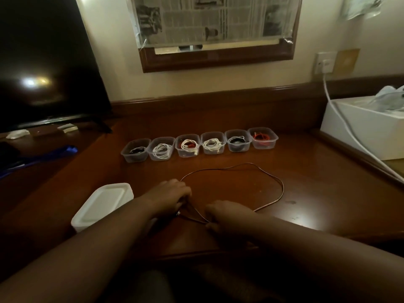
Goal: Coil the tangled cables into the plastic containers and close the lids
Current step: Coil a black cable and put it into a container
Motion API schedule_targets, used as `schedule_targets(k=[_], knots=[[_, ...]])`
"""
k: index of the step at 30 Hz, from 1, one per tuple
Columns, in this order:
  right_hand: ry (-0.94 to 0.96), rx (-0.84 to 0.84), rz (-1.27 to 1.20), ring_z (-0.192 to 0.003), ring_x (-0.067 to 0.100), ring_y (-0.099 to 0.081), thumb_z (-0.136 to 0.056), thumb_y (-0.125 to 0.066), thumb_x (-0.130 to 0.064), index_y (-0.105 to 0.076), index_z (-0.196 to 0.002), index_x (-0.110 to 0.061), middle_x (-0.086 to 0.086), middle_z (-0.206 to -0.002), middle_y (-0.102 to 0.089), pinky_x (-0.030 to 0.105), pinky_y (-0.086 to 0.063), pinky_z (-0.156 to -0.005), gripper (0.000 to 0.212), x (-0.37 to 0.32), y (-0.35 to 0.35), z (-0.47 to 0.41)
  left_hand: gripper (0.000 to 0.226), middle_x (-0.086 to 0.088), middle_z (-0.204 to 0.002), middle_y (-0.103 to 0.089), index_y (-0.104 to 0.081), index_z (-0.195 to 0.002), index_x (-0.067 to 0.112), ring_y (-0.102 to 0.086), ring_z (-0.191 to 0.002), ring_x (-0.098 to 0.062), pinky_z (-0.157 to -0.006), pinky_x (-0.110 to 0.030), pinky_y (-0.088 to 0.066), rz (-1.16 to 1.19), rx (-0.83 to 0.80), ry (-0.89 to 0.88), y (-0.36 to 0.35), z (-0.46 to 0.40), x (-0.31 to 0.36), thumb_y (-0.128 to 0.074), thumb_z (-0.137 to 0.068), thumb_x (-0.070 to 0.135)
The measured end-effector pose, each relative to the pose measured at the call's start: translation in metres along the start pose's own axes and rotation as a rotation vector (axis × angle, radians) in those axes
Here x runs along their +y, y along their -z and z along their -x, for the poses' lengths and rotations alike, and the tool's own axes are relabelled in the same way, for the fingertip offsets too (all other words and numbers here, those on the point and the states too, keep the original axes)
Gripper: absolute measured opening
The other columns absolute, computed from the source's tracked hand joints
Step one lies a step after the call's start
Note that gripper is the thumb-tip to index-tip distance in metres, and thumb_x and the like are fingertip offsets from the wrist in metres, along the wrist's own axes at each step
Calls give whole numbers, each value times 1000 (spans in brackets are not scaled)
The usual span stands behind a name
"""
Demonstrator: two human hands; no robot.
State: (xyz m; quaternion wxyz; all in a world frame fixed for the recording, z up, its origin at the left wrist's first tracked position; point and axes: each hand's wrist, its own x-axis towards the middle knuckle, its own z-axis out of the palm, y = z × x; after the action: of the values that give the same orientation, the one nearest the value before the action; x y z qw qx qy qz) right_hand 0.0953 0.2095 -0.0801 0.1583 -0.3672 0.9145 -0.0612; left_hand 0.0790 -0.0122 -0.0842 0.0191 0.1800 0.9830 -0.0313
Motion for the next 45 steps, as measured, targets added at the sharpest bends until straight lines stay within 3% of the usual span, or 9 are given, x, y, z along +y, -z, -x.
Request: schedule_targets(k=[3,12,21,24,27,30,34,40,45], knots=[[-15,-60,-34,-96,23,-51,-100,-53,-28,-50,-125,-12,12,-121,-56,33,-40,-76,29,-1,8,16,12,9,-109,-54,-52,-107,31,-50,-100,-12,-86,-34,-45,69,11,-41,2,4,12,-53,-96,27],[-85,-573,-769,-75,30,-70,-101,-38,-5,-49,-102,-11,14,-86,-66,39,-58,-69,13,32,42,47,14,8,-95,-60,-55,-90,35,-56,-87,-11,-79,-33,-48,393,114,-93,39,14,48,-51,-101,28],[-392,238,-64,-94,21,-53,-100,-46,-19,-49,-120,-16,9,-115,-55,32,-45,-77,20,65,39,26,11,13,-69,-53,-65,-103,16,-48,-49,8,-54,-13,-35,843,193,53,56,10,77,-56,-100,18],[-504,219,-8,-127,32,-43,-97,-54,-28,-37,-141,-19,12,-139,-41,47,-39,-103,48,76,26,21,12,7,-82,-59,-66,-108,18,-51,-67,1,-64,-16,-42,780,133,37,50,8,94,-57,-99,19],[-526,169,-34,-125,30,-44,-98,-50,-27,-46,-131,-18,11,-135,-46,46,-41,-104,34,79,20,17,13,4,-90,-62,-66,-108,19,-55,-74,-7,-66,-22,-45,744,151,37,50,5,104,-55,-100,20],[-436,187,-300,-101,23,-58,-99,-47,-14,-57,-100,-16,8,-112,-60,31,-47,-79,10,76,22,20,12,-8,-94,-68,-65,-99,24,-61,-78,-21,-68,-30,-49,803,283,107,56,0,103,-53,-101,20],[-351,212,-875,-52,13,-42,-100,-35,-9,-58,-91,-11,4,-72,-54,24,-33,-45,25,62,35,34,14,-4,-83,-61,-64,-93,23,-49,-67,-12,-54,-17,-40,956,418,220,64,-7,96,-53,-101,21],[165,-95,-1587,-42,12,-17,-87,-31,-24,-46,-67,-16,-2,-55,-26,24,-11,-45,26,32,64,54,17,10,-52,-42,-68,-93,15,-32,-47,-9,-46,-22,-26,1313,533,330,57,-12,97,-53,-101,18],[301,144,-1847,-52,12,-35,-104,-30,-28,-51,-84,-13,0,-66,-41,25,-32,-50,33,-2,97,50,11,2,-60,-45,-60,-101,14,-32,-45,-7,-45,-23,-24,1631,404,297,55,0,124,-49,-101,14]])
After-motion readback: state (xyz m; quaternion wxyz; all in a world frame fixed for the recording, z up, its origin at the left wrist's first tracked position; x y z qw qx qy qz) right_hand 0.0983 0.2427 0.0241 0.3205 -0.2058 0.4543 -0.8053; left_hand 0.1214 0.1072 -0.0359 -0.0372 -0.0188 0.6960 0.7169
